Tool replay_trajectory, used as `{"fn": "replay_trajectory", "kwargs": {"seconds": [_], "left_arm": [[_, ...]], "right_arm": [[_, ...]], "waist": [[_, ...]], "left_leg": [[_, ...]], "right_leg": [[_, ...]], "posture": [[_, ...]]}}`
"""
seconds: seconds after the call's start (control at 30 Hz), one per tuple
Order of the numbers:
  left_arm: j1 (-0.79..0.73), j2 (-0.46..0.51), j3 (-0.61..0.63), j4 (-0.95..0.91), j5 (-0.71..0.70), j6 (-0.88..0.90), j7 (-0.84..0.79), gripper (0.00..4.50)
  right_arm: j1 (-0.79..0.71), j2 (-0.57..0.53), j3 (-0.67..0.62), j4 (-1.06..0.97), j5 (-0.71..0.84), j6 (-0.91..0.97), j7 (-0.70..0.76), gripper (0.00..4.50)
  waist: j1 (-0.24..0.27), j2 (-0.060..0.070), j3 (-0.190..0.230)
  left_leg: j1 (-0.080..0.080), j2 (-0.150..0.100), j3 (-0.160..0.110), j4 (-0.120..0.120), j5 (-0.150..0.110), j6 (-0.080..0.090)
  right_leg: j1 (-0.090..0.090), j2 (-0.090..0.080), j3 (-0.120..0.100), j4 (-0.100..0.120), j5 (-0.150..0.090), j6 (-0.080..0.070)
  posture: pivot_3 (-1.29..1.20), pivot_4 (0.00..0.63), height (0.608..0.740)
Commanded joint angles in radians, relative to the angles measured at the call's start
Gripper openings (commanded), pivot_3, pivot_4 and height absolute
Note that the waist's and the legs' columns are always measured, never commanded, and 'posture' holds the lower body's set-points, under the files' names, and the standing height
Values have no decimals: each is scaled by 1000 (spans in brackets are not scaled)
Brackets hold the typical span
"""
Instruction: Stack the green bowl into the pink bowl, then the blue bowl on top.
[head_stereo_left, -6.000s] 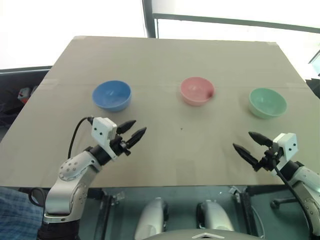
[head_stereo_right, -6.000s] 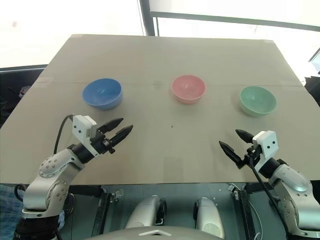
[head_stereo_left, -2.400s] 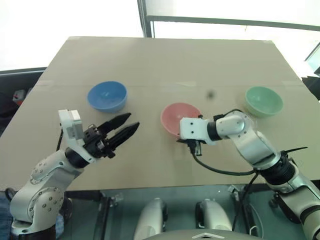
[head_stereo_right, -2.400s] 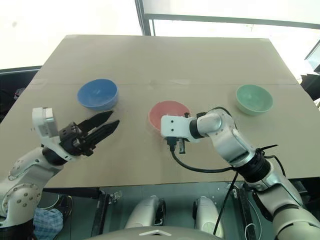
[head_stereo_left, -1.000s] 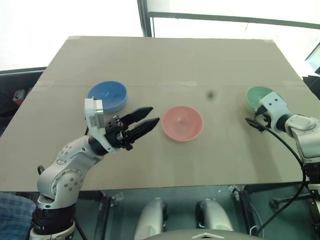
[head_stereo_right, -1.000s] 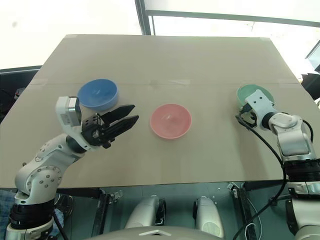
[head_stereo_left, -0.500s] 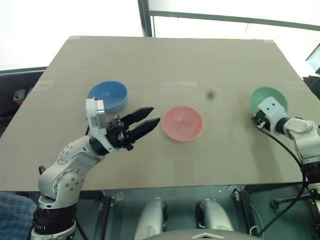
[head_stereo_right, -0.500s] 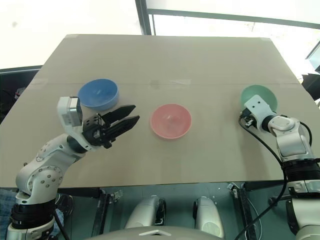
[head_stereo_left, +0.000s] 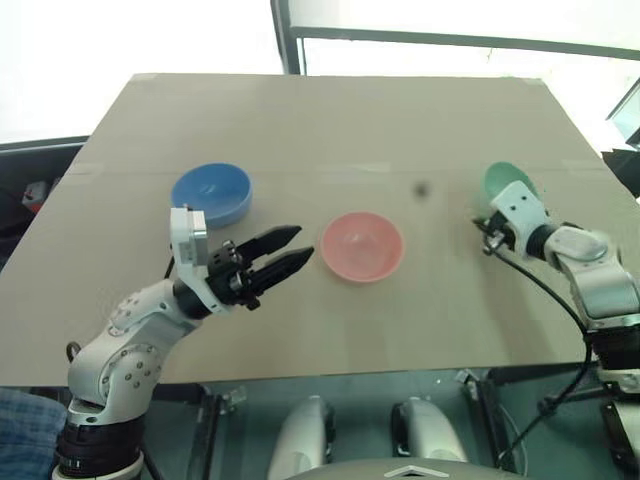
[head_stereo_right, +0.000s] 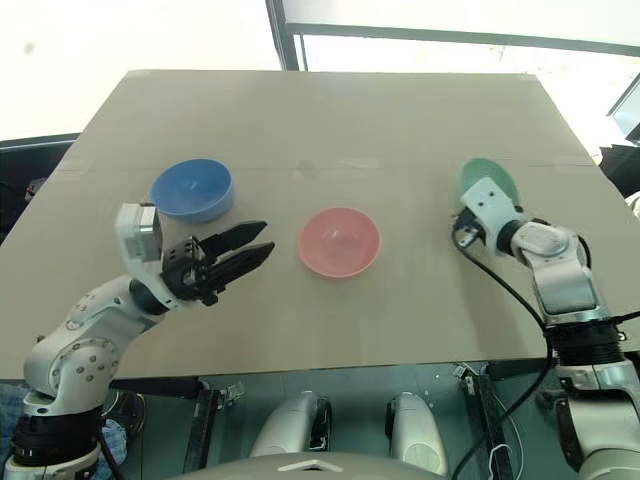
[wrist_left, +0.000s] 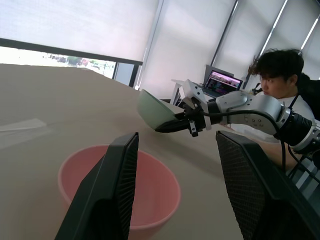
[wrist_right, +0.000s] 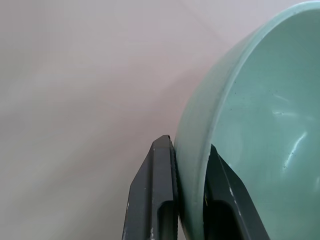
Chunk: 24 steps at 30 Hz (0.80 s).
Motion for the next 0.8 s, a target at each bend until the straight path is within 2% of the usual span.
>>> {"fn": "replay_trajectory", "kwargs": {"seconds": [0.03, 0.23, 0.4, 0.53, 0.73, 0.8], "left_arm": [[20, 32, 70, 31, 22, -40, -39, 2606], [65, 92, 152, 87, 49, -60, -96, 2606], [113, 141, 180, 95, 79, -71, -143, 2606], [141, 157, 194, 114, 122, -85, -152, 2606], [177, 143, 188, 78, 121, -78, -147, 2606], [171, 138, 191, 76, 113, -73, -137, 2606]], "right_arm": [[-48, 24, 11, -169, 41, 13, 14, 23], [-117, 61, 90, -319, 82, 44, 63, 23], [-137, 33, 188, -410, 74, 44, 136, 23], [-165, 13, 242, -426, 38, 18, 161, 23], [-169, 52, 315, -498, 27, 85, 154, 23], [-164, 56, 323, -524, 41, 116, 163, 785]], "waist": [[2, 0, 0], [9, 0, 0], [9, 0, 0], [8, -1, 0], [1, -1, 0], [2, -1, 0]], "left_leg": [[0, 0, 0, 0, 0, 0], [-1, -1, -1, 0, 0, 0], [-1, 0, -1, -1, 0, 0], [-1, -1, -1, 0, 0, 0], [-1, 0, 0, -1, 0, 0], [-2, 0, 0, -1, 0, 0]], "right_leg": [[0, 0, 0, 0, 0, 0], [0, -1, -1, -1, 0, 0], [-1, -1, -1, -1, 0, 0], [-1, -1, -1, -1, 0, 0], [-2, -1, -1, 0, 0, 0], [-3, -1, -1, 0, 0, -1]], "posture": [[0, 150, 740], [0, 150, 740], [0, 150, 740], [0, 150, 740], [0, 150, 740], [0, 150, 740]]}}
